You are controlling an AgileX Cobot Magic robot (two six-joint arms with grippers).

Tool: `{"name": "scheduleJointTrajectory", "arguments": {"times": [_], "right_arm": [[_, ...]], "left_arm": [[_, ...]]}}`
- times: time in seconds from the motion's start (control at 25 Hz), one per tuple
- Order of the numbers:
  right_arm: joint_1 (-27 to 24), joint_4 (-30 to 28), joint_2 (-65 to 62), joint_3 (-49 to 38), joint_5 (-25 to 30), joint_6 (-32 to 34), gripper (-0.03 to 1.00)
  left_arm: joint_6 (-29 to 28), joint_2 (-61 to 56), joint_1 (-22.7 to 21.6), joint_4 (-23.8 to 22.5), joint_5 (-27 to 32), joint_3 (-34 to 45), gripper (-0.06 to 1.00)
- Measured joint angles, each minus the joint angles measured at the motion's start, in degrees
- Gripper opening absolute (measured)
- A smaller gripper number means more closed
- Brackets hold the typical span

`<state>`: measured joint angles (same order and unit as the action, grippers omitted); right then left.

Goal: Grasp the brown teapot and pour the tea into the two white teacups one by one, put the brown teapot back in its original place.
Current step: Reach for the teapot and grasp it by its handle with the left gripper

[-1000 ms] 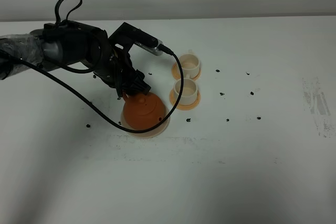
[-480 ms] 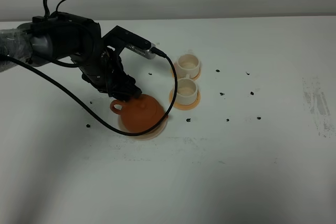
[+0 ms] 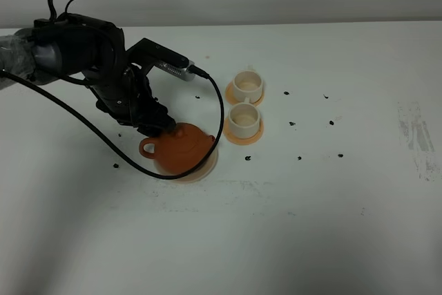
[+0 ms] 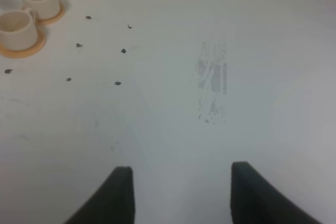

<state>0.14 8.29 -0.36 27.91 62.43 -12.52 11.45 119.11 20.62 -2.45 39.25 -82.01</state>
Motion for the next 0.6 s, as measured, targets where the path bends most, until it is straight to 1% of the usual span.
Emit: {"name": "scheduleJointTrajectory", "arguments": {"times": [0.08, 0.2, 0.24, 0.32, 0.36, 0.44, 0.56, 0.6], "right_arm": [[0.0, 0.0, 0.0, 0.0, 0.0, 0.0, 0.41], [0.0, 0.0, 0.0, 0.0, 0.0, 0.0, 0.41], [0.0, 0.0, 0.0, 0.0, 0.0, 0.0, 0.41], [0.0, 0.02, 0.0, 0.0, 0.0, 0.0, 0.41], [0.0, 0.02, 0.0, 0.0, 0.0, 0.0, 0.41], [0.0, 0.02, 0.0, 0.0, -0.04, 0.0, 0.41], [0.0, 0.02, 0.0, 0.0, -0.04, 0.0, 0.41], [0.0, 0.02, 0.0, 0.0, -0.04, 0.0, 0.41]], "left_arm": [[0.59, -1.22, -0.56, -1.93, 0.5, 0.05, 0.58], [3.14, -4.48, -1.92, -3.97, 0.6, 0.05, 0.58], [4.89, -5.65, -2.5, -4.39, 0.64, 0.05, 0.58], [10.12, -7.5, -3.43, -5.08, 1.38, 0.05, 0.58], [14.5, -8.26, -3.76, -5.21, 2.44, 0.05, 0.58], [25.51, -9.18, -3.82, -4.65, 5.02, 0.05, 0.58], [41.14, -9.35, -3.82, -0.93, 8.05, 0.05, 0.58], [44.82, -9.35, -3.82, 0.34, 8.67, 0.05, 0.58]]}}
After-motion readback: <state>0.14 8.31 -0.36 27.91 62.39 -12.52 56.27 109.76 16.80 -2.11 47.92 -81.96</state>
